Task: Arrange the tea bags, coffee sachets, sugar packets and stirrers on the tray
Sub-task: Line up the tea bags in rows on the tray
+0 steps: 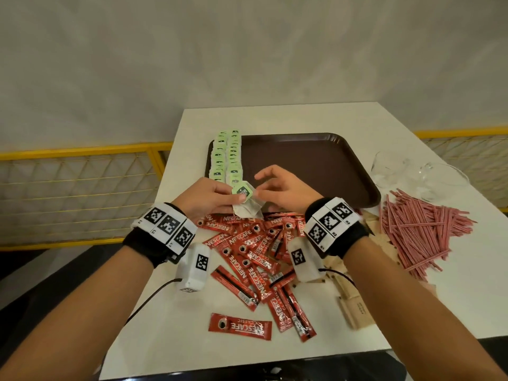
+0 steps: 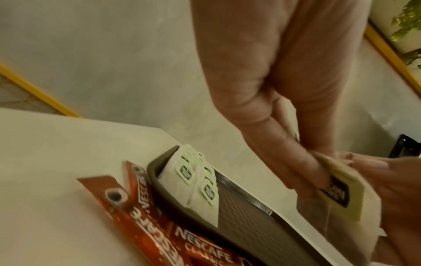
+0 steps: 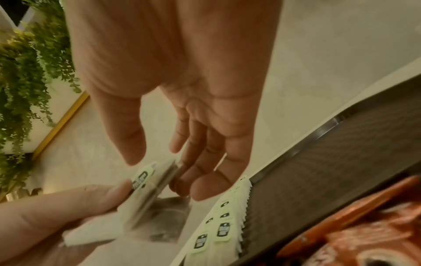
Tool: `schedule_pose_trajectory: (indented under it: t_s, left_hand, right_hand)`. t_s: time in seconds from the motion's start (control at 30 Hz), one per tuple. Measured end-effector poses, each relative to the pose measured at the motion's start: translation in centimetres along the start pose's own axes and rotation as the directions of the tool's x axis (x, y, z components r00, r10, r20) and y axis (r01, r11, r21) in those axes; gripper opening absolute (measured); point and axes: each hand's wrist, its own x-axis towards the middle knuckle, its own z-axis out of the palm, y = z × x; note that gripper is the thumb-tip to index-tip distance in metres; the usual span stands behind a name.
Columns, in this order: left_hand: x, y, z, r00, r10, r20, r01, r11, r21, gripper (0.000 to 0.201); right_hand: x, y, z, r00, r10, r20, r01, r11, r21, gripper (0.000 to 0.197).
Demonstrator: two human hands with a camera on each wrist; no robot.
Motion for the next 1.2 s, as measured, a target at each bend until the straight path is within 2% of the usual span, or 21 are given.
schedule_pose_trajectory:
  t_s: [0.13,0.2,0.33,0.5,0.63,0.8,0.87,0.93,1.0,1.1,1.2]
  left_hand:
    - [-0.5,-0.1,-1.9,0.999,0.046,-0.008,-0.045,0.997,0.065,0.003]
    - [-0.6,-0.5,-3.1,0.998,0.062,0.012,-0.063,0.994,0.093,0.012]
    - [-0.1,-1.4,-5.2,0.996,0.073,0.045,-0.078,0.990,0.115,0.026]
    - [1.3,-1.3,-6.0,0.999,0.039,-0.024,-0.039,0.999,0.005,0.017]
    - [2.2,-1.0,-6.1,0.999,0.001,0.041,-0.002,1.000,0.011,0.017]
    - [2.8,-0.6,-5.9,0.989,0.052,0.142,-0.047,0.998,-0.039,0.033]
    - [3.0,-0.8,-5.9,0.993,0.083,0.084,-0.082,0.997,-0.015,0.037]
    - [3.5,-1.1,-6.1,0.992,0.092,-0.082,-0.089,0.995,0.042,0.036]
    - [3.9,-1.4,-6.3,0.977,0.039,-0.209,-0.041,0.999,-0.003,0.032]
    - [3.8,-1.5,-5.8,0.985,-0.028,-0.169,0.012,0.996,-0.094,0.031]
    - [3.7,-1.5,-5.3,0.991,-0.004,-0.134,-0.018,0.986,-0.166,0.026]
  right_hand:
    - [1.9,-0.7,2.0,0.997,0.028,0.065,-0.028,1.000,0.003,0.042]
    - [2.6,-0.7,3.0,0.997,0.042,0.059,-0.043,0.999,0.028,0.038]
    - [3.5,-0.3,4.3,0.996,0.073,0.060,-0.083,0.982,0.173,0.013]
    - [3.9,0.2,4.0,0.988,0.153,0.007,-0.146,0.929,0.340,0.014]
    - [4.5,0.3,3.7,0.984,0.175,0.027,-0.174,0.933,0.316,0.012]
    - [5.4,0.5,4.4,0.984,0.171,0.055,-0.179,0.926,0.333,0.012]
    - [5.7,0.7,4.5,0.990,0.142,0.001,-0.134,0.933,0.334,0.014]
    - [5.9,0.7,4.3,0.995,0.068,-0.077,-0.044,0.958,0.283,0.015]
    - [6.2,0.9,4.2,0.989,-0.032,-0.143,0.059,0.981,0.185,0.015]
    - [6.8,1.3,4.4,0.970,-0.159,-0.182,0.169,0.985,0.041,0.017]
    - [7.2,2.1,5.1,0.958,-0.237,-0.162,0.222,0.970,-0.104,0.012]
